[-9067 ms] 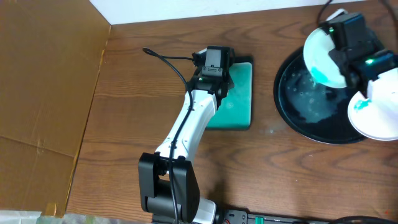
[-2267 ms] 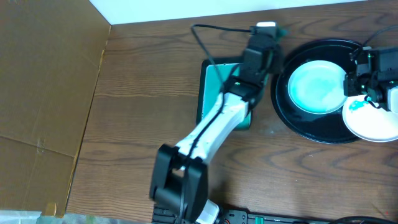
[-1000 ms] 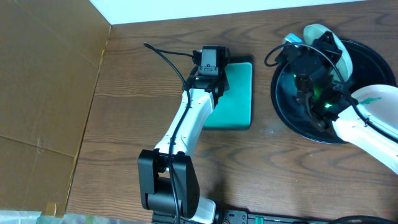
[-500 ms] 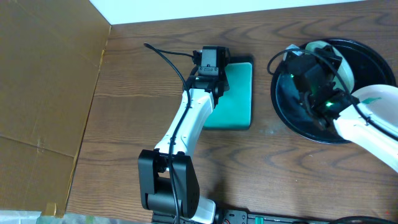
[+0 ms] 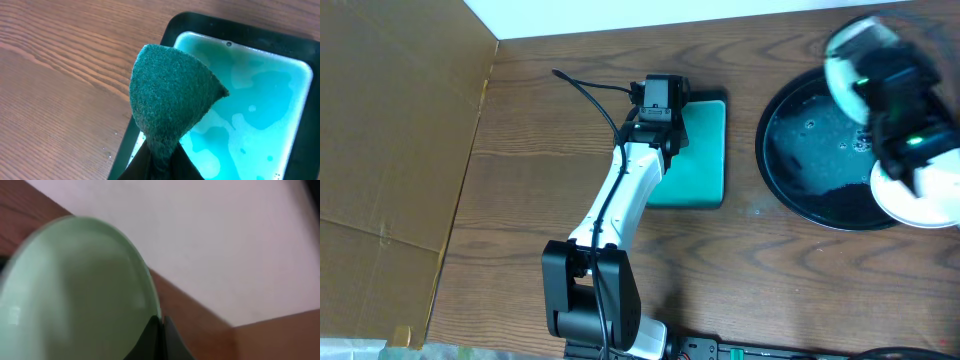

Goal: Clean dirty plates on tray and stack at the side
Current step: 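Lift the scrubbed plate with the right gripper and stack it at the side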

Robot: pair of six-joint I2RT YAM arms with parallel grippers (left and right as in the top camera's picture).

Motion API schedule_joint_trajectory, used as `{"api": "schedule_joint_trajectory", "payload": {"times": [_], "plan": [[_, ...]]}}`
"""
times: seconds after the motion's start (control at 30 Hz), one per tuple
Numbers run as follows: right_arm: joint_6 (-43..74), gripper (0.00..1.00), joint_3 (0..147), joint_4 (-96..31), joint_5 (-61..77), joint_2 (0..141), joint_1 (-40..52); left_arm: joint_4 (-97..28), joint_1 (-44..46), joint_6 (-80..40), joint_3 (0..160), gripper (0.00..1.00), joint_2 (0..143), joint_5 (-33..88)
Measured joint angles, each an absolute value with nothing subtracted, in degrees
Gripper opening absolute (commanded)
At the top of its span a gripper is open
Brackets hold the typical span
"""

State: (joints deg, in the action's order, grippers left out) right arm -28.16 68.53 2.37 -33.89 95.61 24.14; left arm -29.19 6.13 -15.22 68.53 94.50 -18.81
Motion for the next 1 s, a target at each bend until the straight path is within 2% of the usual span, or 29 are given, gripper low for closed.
{"api": "schedule_joint_trajectory", "payload": {"times": [0.2, 0.37, 0.6, 0.8, 0.83, 0.87, 0.93, 1.0], "plan": [[-9.67, 0.01, 68.51, -4.89, -14.11, 94.72, 9.47, -29.36, 6.13, -15.22, 68.53, 0.07, 94.50, -18.81], [3.62, 0.01, 68.51, -6.72, -2.76, 94.78, -3.40, -29.36, 6.13, -15.22, 68.53, 0.07, 94.50, -18.81], [12.49, 0.01, 68.51, -7.92, 0.91, 99.42, -19.22, -29.36, 6.13, -15.22, 68.53, 0.07, 94.50, -18.81], [14.28, 0.01, 68.51, -5.89, 3.16, 107.39, -24.53, -29.28, 6.13, -15.22, 68.53, 0.07, 94.50, -18.81], [13.93, 0.04, 68.51, -5.74, 3.66, 108.31, -24.58, -29.28, 6.13, -15.22, 68.53, 0.07, 94.50, -18.81], [13.61, 0.14, 68.51, -5.67, 4.19, 108.95, -24.56, -29.28, 6.13, -15.22, 68.53, 0.07, 94.50, -18.81], [13.23, 0.45, 68.51, -5.58, 5.19, 109.80, -24.51, -29.19, 6.13, -15.22, 68.53, 0.07, 94.50, -18.81], [12.88, 0.56, 68.51, -5.50, 5.74, 109.91, -24.51, -29.08, 6.13, -15.22, 68.53, 0.07, 94.50, -18.81]]}}
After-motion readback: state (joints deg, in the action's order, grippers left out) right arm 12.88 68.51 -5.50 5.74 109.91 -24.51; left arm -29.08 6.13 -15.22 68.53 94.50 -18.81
